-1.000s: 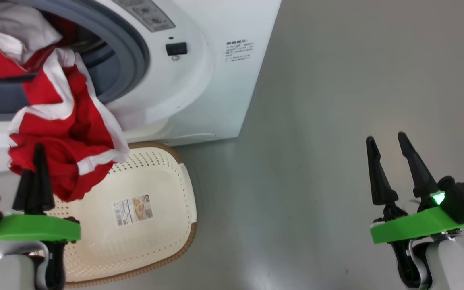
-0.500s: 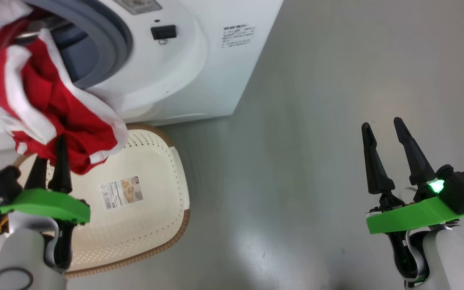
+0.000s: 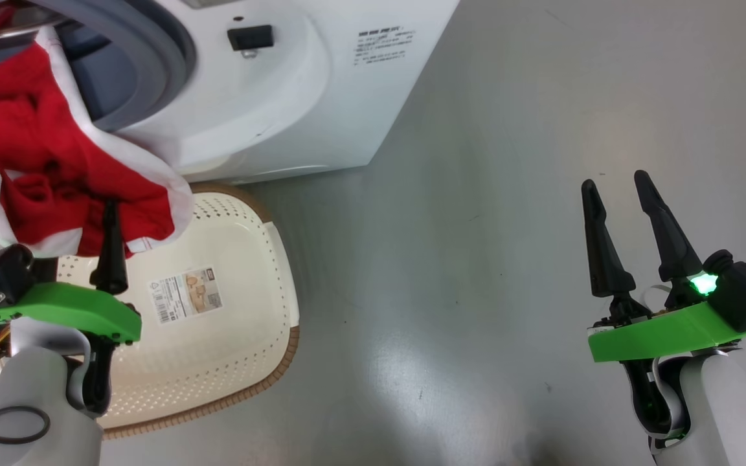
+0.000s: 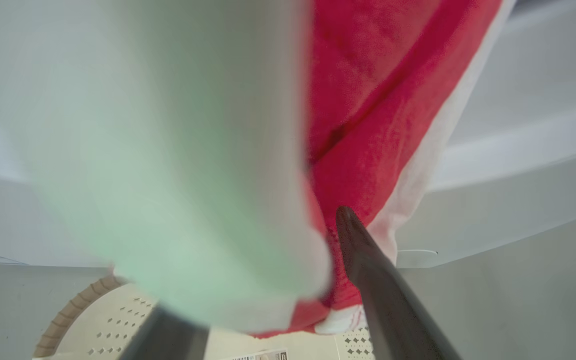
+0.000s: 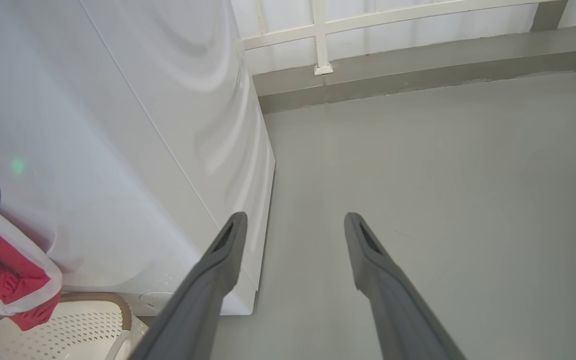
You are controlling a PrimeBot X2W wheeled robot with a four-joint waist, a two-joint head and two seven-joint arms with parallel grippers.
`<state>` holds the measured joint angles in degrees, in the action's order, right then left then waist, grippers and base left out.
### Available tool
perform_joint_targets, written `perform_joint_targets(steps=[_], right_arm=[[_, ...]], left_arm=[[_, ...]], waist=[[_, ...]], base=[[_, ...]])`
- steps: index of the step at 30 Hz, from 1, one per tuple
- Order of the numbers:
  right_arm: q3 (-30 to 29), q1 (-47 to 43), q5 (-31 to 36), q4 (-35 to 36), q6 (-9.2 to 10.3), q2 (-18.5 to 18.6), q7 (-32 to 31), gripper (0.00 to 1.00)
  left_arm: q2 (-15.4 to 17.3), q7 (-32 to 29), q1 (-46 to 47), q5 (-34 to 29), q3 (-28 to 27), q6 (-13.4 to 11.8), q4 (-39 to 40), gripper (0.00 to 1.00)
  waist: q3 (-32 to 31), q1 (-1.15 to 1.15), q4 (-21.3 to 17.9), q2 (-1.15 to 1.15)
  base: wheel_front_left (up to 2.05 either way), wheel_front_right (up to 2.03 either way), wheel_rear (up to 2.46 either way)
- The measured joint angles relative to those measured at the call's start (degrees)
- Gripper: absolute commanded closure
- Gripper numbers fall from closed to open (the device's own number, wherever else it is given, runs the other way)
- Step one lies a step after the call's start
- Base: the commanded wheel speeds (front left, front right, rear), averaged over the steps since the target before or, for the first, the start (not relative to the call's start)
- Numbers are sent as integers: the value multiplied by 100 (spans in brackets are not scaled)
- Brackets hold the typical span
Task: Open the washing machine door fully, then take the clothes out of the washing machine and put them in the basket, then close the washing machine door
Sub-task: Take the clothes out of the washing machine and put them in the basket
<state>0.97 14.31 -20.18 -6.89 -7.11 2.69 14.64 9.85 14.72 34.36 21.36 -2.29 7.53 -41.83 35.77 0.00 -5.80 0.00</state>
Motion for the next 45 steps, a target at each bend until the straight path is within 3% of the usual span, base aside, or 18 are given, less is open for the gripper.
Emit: perform_joint_targets(steps=[8,33,45], right_arm=[[-5,-1,3,-18,0,0,0,0],[-18,-19,179,-110,0,8,0,0],[-22,-29,261,-125,0,11,0,0]], left_arm=[[-44,0,-23,-5,-42,0,177,0],[-419,0,-1642,-733,-300,0,2283,0],[-558,0,-2184,-799,-353,0,3027,0]], waist=[[-128,0,66,0],[-489,0,456,0],[-516,0,482,0]], base=[[0,0,0],[0,0,0],[0,0,0]])
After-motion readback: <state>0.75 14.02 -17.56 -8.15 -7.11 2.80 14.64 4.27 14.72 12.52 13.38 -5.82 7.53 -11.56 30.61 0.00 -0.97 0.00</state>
